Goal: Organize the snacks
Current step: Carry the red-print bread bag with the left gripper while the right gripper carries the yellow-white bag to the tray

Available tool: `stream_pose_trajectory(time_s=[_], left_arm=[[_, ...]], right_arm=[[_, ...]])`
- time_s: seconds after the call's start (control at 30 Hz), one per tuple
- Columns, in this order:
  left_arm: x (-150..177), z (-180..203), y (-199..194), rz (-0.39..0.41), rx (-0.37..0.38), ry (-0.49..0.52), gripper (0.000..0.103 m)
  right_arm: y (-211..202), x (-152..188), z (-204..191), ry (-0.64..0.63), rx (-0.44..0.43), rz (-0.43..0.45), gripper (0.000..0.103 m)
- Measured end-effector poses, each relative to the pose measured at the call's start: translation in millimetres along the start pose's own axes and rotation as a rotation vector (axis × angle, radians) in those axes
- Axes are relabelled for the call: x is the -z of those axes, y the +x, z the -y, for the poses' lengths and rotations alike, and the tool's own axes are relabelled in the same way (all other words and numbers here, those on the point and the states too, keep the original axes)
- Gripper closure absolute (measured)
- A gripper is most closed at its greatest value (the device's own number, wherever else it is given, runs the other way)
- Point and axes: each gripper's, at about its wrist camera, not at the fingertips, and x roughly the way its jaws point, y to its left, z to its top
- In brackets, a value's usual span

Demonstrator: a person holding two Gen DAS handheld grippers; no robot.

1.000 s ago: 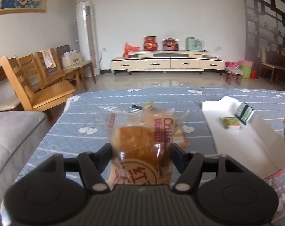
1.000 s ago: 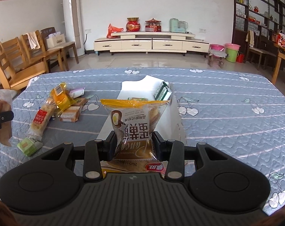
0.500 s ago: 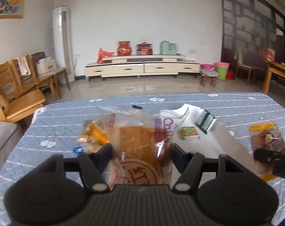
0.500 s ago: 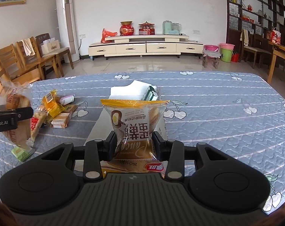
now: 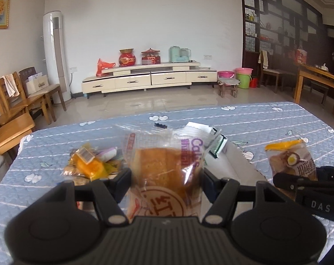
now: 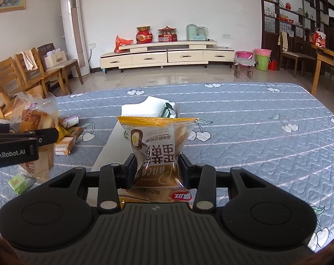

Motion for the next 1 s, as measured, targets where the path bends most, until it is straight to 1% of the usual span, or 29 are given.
stream_pose_trajectory(time_s=[0.53,1.0], left_arm=[[-1.6,12.8,14.5,-0.021,0.013,0.008,0.036],[-2.8,19.7,27.2,-0.034,0.017,0.023,0.036]], right_arm=[[5.2,4.1,-7.6,-0.005,0.005,0.003,0.053],[11.2,-1.0,-8.7,-0.013,0.014,-0.005,0.053]])
